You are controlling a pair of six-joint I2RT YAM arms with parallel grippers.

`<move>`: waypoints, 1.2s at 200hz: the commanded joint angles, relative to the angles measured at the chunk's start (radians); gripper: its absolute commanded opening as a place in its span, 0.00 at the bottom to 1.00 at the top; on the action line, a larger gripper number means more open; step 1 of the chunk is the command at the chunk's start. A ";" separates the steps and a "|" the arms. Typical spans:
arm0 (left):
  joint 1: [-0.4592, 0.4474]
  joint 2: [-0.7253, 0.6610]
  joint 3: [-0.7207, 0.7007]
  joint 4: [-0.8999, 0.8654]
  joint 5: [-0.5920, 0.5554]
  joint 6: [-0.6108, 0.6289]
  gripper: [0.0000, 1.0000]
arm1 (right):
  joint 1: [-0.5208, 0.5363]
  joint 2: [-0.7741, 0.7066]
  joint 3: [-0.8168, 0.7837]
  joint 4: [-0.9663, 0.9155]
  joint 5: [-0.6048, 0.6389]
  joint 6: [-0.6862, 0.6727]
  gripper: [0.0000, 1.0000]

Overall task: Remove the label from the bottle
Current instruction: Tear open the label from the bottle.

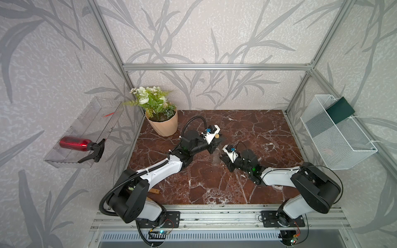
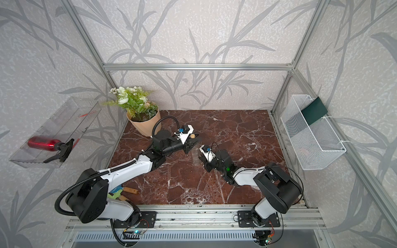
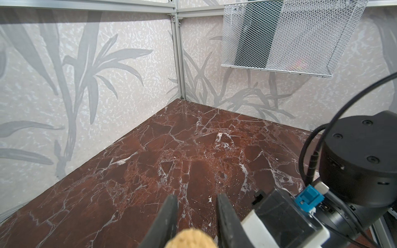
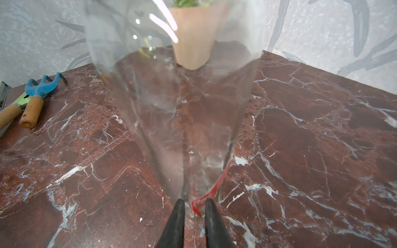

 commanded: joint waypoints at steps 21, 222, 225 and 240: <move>-0.017 0.123 -0.140 -0.484 0.034 0.011 0.00 | -0.001 -0.003 0.048 0.041 0.061 -0.024 0.16; -0.017 0.149 -0.143 -0.478 0.049 0.011 0.00 | -0.001 0.069 0.080 0.110 0.211 0.042 0.00; -0.017 0.151 -0.143 -0.478 0.048 0.011 0.00 | 0.000 0.069 0.080 0.111 0.211 0.041 0.00; -0.017 0.154 -0.143 -0.476 0.051 0.011 0.00 | -0.002 0.072 0.083 0.112 0.218 0.045 0.00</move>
